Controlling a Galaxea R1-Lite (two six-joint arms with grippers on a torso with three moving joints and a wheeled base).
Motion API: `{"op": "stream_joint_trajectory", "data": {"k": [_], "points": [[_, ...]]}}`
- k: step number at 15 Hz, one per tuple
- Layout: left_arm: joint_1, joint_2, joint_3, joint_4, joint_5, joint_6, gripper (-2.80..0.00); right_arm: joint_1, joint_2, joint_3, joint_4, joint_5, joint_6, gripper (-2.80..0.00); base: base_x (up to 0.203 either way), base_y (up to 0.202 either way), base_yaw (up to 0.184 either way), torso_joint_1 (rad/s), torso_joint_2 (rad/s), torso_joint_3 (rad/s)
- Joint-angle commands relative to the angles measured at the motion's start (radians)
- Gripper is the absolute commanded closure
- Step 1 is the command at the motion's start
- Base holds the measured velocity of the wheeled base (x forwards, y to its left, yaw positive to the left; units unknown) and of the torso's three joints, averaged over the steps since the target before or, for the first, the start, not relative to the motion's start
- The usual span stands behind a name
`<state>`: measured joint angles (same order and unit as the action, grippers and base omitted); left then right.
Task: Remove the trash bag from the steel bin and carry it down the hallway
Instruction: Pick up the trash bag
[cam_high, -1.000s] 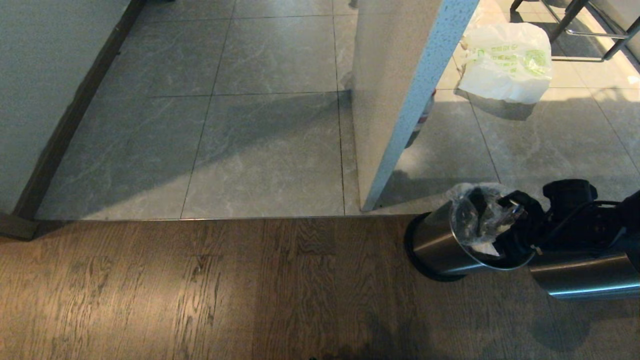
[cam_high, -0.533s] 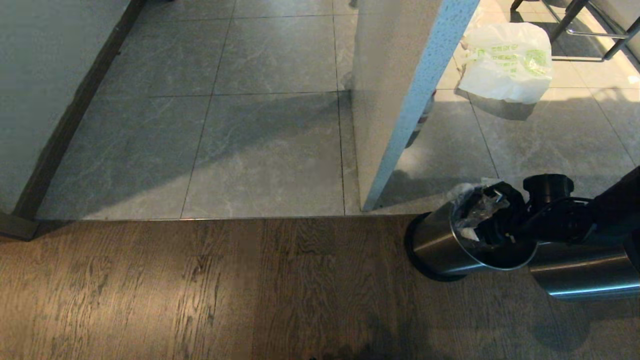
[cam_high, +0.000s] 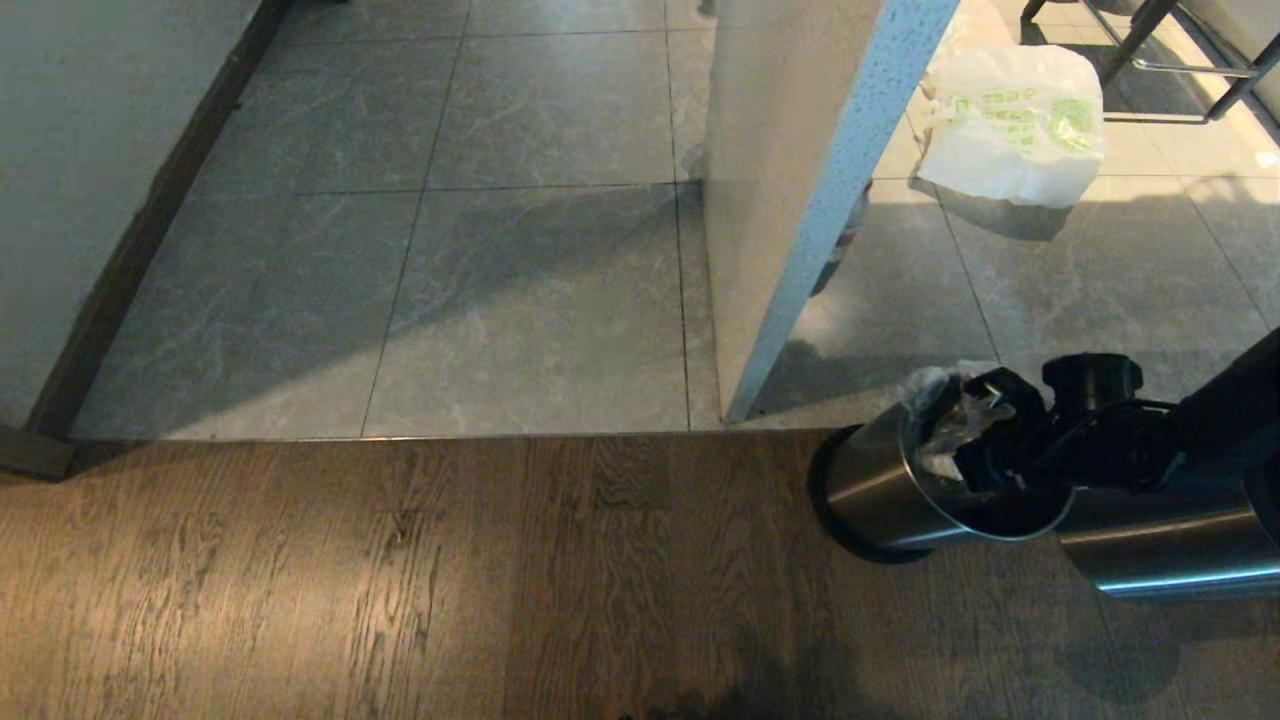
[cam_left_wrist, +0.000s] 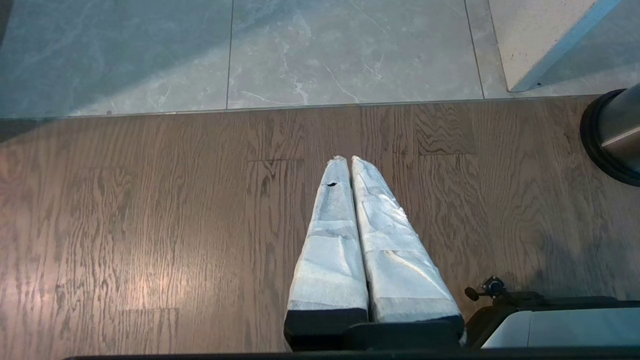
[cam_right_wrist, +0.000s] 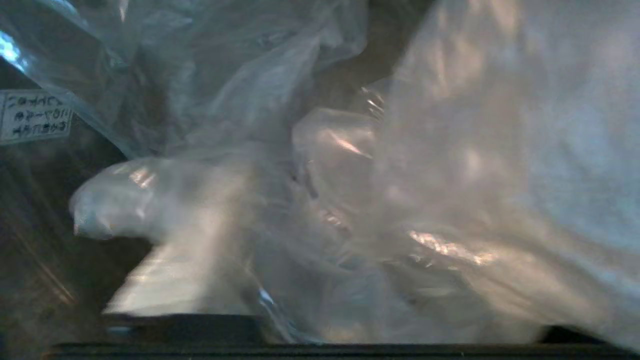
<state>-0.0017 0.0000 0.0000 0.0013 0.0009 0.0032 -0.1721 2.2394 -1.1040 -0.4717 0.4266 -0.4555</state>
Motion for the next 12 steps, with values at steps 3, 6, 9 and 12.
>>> {"op": "stream_joint_trajectory", "data": {"k": [3,6,9,12], "points": [[0.000,0.000,0.000,0.000,0.001,0.000,0.00,0.002,-0.001,0.018,-0.027,0.003,0.003,0.00,0.000,0.000,0.000,0.000,0.00,0.000],[0.000,0.000,0.000,0.000,0.001,0.000,0.00,0.004,-0.031,0.042,-0.031,0.003,0.010,0.00,0.000,0.000,0.000,0.000,0.00,0.000],[0.000,0.000,0.000,0.000,0.001,0.000,0.00,0.003,-0.062,0.069,-0.030,0.003,0.055,0.00,0.000,0.000,0.000,0.000,0.00,0.000],[0.000,0.000,0.000,0.000,0.001,0.000,0.00,0.002,-0.153,0.088,-0.023,0.001,0.128,0.00,0.000,0.000,0.000,0.000,0.00,0.000]]}}
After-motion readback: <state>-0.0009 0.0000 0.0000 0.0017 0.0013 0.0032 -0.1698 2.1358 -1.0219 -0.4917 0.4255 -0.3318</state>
